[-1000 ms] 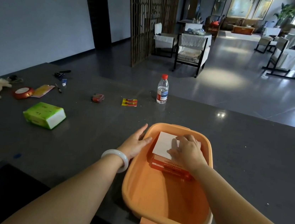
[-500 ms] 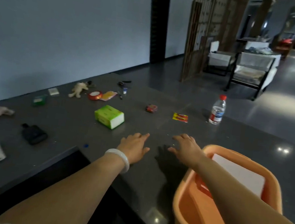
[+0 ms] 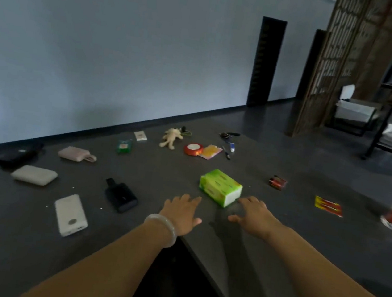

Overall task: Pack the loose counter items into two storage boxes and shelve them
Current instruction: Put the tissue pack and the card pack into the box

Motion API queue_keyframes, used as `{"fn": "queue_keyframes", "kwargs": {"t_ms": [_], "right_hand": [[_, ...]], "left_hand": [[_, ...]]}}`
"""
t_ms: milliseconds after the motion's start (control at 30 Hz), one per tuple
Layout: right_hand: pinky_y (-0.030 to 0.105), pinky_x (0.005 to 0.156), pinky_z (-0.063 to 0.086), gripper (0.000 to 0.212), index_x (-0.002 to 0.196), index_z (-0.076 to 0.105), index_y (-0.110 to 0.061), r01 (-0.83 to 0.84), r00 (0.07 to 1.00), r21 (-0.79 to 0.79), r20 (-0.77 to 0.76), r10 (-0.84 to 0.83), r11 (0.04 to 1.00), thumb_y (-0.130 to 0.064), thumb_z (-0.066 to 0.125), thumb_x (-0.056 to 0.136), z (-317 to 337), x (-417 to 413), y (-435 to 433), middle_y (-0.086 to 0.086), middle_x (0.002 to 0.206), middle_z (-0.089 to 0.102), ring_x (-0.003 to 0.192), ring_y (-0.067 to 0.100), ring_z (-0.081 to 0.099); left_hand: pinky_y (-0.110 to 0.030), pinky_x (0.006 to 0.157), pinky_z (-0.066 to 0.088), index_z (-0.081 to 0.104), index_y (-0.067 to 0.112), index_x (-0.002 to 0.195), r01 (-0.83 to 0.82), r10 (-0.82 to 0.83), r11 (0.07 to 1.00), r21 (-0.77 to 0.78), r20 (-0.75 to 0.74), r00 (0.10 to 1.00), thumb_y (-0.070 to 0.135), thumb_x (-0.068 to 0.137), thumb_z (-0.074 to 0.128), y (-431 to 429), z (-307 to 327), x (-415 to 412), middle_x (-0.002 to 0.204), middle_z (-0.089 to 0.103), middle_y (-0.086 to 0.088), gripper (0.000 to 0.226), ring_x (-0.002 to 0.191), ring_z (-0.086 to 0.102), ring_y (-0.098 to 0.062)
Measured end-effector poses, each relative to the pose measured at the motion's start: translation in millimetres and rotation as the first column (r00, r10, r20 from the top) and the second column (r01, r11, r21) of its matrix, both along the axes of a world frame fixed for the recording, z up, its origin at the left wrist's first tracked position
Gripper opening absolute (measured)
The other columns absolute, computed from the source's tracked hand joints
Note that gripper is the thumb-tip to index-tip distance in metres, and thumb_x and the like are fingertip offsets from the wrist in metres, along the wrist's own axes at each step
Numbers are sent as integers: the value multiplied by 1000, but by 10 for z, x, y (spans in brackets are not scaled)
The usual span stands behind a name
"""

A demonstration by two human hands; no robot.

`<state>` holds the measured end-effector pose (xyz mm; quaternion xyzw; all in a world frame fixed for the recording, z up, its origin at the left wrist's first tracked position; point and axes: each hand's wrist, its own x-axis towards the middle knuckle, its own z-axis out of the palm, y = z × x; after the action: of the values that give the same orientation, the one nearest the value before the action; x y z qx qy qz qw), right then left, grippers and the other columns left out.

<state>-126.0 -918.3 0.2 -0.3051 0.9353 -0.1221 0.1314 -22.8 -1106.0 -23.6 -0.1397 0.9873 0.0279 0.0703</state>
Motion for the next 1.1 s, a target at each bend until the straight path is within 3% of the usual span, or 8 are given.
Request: {"fn": "queue_keyframes", "kwargs": {"t_ms": [233,500,633,800,967,1100], "right_hand": [[38,110,32,71,149,31,-19,-85,996,13,28,85,996,-50,58,90,-138,-68,-1159,8,147,33,135,29,32],[37,110,29,73,148,30,-20,-77,996,52,49,75,996,-49,60,89,-294,-571,-1550,8,148,32,137,29,30],[36,114,24,81,150,27,-18,-54,998,29,17,54,998,-50,64,85,-298,-985,-1624,7,153,26,141,29,25],[43,113,28,102,153,16,-21,17,1000,-18,10,-17,1000,-56,72,75,-358,-1453,-1677,6,154,22,141,31,23],[46,114,22,118,154,5,-25,42,997,79,57,-47,996,-68,71,67,-605,-1695,-1705,6,157,19,143,32,21],[49,110,29,116,153,5,-21,106,981,105,151,-122,989,-65,71,67,-687,-1858,-1835,9,153,25,140,34,27]], "left_hand": [[-47,108,34,16,25,155,-90,91,995,36,-9,996,50,98,45,-1075,-159,89,149,35,-7,68,133,38,-29],[-45,107,36,17,25,154,-107,110,989,102,-20,994,48,98,47,-1412,-314,-358,148,36,-6,68,133,39,-27],[-46,109,35,15,25,155,-130,132,983,130,-6,991,47,97,49,-1498,-302,-739,150,34,-6,70,136,37,-28],[-49,110,32,14,26,155,-143,143,982,123,8,990,48,97,49,-1583,-358,-1252,154,29,-6,71,140,32,-29],[-49,110,33,15,25,155,-143,134,982,120,81,988,49,96,50,-1594,-615,-1629,153,28,-6,73,140,31,-29],[-48,110,32,16,24,155,-137,126,981,135,91,988,48,96,50,-1685,-734,-1902,154,26,-5,72,141,30,-28]]}}
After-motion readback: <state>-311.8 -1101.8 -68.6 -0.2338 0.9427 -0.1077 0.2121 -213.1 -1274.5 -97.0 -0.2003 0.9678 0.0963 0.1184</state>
